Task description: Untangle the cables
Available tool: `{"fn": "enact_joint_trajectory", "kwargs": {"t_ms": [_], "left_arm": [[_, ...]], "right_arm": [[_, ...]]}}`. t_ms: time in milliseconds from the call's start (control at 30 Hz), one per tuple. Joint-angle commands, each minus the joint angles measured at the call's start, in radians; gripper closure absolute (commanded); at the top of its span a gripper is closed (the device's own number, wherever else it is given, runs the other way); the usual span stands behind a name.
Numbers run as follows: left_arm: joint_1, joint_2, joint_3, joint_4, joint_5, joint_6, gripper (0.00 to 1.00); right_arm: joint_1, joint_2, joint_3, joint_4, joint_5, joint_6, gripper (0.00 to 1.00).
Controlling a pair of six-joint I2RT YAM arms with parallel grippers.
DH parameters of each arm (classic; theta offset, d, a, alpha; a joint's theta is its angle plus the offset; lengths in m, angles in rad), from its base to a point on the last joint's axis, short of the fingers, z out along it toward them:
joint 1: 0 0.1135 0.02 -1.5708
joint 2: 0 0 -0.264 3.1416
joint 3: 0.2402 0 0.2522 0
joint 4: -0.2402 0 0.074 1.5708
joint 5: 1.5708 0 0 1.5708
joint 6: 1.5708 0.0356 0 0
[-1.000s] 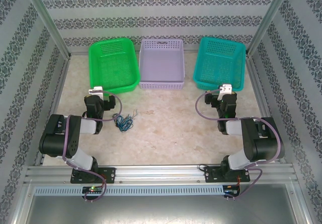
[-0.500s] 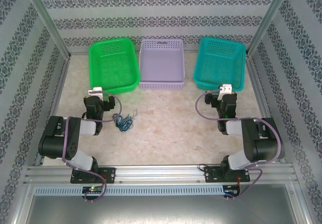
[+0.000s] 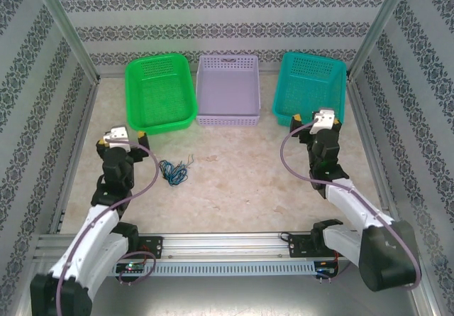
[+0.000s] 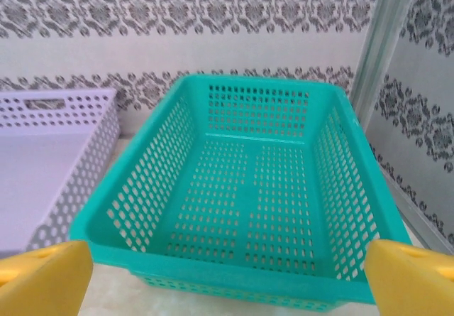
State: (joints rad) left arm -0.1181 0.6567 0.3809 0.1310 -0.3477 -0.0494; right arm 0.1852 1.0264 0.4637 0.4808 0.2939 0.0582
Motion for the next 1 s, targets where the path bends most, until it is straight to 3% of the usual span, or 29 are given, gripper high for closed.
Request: {"fn": "enact_joint_trajectory", "kwargs": {"t_ms": [0, 33, 100, 133, 167, 200, 233, 300, 433, 567, 800, 967], "left_arm": [[-0.02, -0.079, 0.134, -0.324, -0.123, -0.128, 0.0], [-0.019, -0.062, 0.21, -0.433, -0.155, -0.254, 0.01], [-0.003, 0.01, 0.41, -0.741, -0.01, -0.512, 0.01], [-0.001, 0.046, 0.458, -0.787, 0.08, -0.495, 0.01], [-0.001, 0.092, 0.479, -0.798, 0.181, -0.522, 0.01], [0.001, 0.148, 0.505, -0.827, 0.271, -0.558, 0.01], [0.0, 0.204, 0.533, -0.87, 0.336, -0.592, 0.01], [-0.015, 0.296, 0.556, -0.956, 0.434, -0.683, 0.0], [-0.057, 0.372, 0.506, -1.063, 0.499, -0.803, 0.17], [-0.067, 0.467, 0.471, -1.065, 0.516, -0.865, 0.19], [-0.095, 0.615, 0.475, -0.846, 0.526, -0.963, 0.14], [-0.113, 0.755, 0.498, -0.861, 0.478, -0.962, 0.2]], "right_arm": [[0.086, -0.087, 0.214, -0.281, 0.142, 0.107, 0.02], [0.092, -0.085, 0.284, -0.393, 0.147, 0.205, 0.02], [0.057, -0.042, 0.454, -0.728, -0.05, 0.465, 0.02], [0.047, -0.019, 0.478, -0.802, -0.102, 0.578, 0.02], [0.02, 0.008, 0.465, -0.798, -0.233, 0.637, 0.02], [0.007, 0.036, 0.454, -0.773, -0.375, 0.647, 0.12], [0.037, 0.063, 0.468, -0.805, -0.4, 0.652, 0.2], [0.179, 0.116, 0.531, -0.971, -0.257, 0.635, 0.25], [0.397, 0.191, 0.546, -1.007, -0.256, 0.65, 0.32], [0.542, 0.266, 0.537, -0.96, -0.337, 0.641, 0.27], [0.601, 0.384, 0.589, -0.954, -0.5, 0.616, 0.23], [0.605, 0.378, 0.593, -0.959, -0.497, 0.621, 0.22]]}}
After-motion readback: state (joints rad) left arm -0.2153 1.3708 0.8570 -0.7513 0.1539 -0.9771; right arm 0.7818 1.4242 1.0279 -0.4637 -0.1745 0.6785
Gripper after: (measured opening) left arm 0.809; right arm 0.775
